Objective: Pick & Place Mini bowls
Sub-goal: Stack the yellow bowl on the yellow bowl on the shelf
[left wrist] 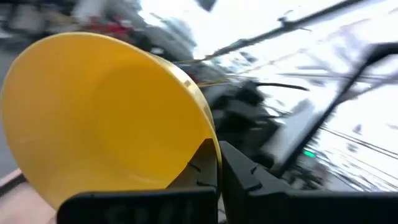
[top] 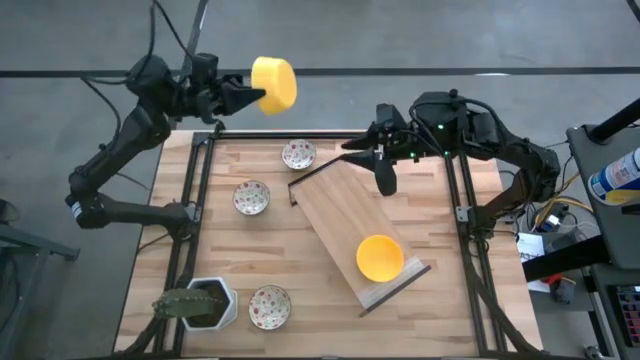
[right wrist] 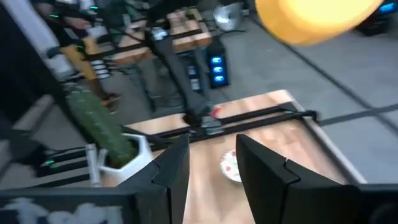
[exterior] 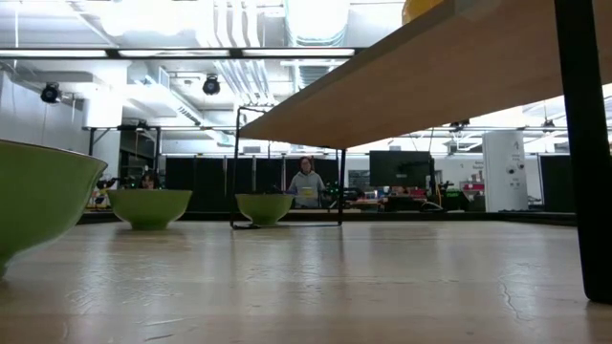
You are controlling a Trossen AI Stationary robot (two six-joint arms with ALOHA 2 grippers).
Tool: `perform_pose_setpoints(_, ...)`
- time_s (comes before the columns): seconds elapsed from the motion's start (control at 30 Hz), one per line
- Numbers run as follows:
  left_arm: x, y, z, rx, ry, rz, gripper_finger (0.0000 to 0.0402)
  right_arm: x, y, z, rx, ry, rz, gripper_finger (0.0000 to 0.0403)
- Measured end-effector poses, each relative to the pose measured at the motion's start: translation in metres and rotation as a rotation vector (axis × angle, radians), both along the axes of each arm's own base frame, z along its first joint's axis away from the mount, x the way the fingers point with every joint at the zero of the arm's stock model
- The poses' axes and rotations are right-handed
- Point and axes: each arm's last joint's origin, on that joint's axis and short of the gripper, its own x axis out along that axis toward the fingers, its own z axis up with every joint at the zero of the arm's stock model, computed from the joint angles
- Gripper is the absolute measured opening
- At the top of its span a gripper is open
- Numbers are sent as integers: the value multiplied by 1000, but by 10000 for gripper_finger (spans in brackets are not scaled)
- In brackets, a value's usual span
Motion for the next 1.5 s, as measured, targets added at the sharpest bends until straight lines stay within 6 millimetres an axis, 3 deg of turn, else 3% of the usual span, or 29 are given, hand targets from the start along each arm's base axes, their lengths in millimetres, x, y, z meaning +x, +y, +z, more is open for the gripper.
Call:
perform_pose_setpoints(0.37,8,-30,25,135,-271,-240,0,27,-16,-22,191,-169,375,125)
perform_pose_setpoints(0.57,9,-44,30,179,-326,-346,0,39,-33,-35,277,-313,466,125)
perform_pose_setpoints(0.8,29,-56,25,178,-326,-451,0,43,-51,-53,436,-457,498,128)
perform_pose_setpoints(0.97,44,-64,24,187,-398,-535,0,42,-56,-65,506,-570,498,167)
perform_pose_setpoints(1.23,72,-65,12,140,-390,-570,0,45,-57,-63,558,-740,589,252)
perform_pose_setpoints(1.5,87,-65,7,124,-435,-602,0,54,-56,-61,523,-784,622,257)
